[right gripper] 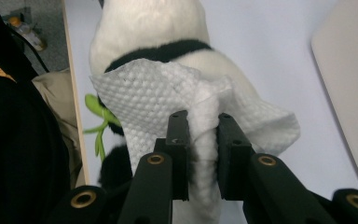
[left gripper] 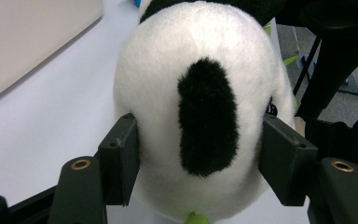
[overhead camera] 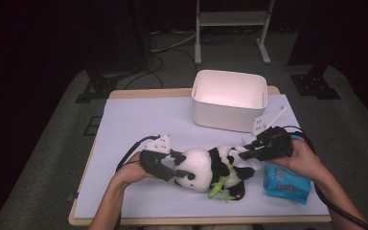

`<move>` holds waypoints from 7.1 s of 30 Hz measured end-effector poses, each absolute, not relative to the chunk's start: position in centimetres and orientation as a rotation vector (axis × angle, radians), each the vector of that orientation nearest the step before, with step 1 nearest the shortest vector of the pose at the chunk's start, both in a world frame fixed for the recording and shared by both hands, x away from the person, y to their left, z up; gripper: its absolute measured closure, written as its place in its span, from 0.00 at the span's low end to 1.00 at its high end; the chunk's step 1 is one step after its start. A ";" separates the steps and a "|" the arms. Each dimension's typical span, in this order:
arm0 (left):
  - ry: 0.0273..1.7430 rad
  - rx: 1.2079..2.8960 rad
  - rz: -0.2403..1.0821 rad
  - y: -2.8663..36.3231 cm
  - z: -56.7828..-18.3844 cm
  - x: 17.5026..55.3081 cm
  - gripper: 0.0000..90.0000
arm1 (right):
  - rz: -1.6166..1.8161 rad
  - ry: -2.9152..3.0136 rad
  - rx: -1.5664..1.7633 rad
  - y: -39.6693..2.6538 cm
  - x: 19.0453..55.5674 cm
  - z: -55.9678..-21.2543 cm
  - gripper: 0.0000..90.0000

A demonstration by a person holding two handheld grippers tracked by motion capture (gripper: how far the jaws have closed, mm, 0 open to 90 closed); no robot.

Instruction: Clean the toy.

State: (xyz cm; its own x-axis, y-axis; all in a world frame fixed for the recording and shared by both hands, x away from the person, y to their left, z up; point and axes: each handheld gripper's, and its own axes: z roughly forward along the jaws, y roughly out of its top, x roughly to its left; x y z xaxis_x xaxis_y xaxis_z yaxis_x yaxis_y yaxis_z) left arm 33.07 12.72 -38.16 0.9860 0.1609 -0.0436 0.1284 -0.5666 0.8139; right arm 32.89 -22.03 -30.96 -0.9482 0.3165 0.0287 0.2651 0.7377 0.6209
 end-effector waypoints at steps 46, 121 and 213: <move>0.352 2.236 -0.126 9.1 -37.7 32.9 0.04 | 1.014 2.871 0.364 -18.8 31.5 -32.2 0.86; 0.105 2.179 0.012 10.3 -38.0 32.1 0.38 | 1.013 2.876 0.301 -17.4 31.4 -31.2 0.86; 0.051 2.285 0.233 8.9 -36.4 33.0 0.42 | 1.049 2.871 0.430 -16.9 35.1 -30.7 0.86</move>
State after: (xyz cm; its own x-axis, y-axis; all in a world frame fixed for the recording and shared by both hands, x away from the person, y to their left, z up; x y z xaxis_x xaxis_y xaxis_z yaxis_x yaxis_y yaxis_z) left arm 32.95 8.95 -36.37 0.9821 0.1124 0.1510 -0.0389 -0.6637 0.7470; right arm 35.11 -16.91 -30.70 -0.9596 0.2778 0.0437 0.2405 0.7302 0.6395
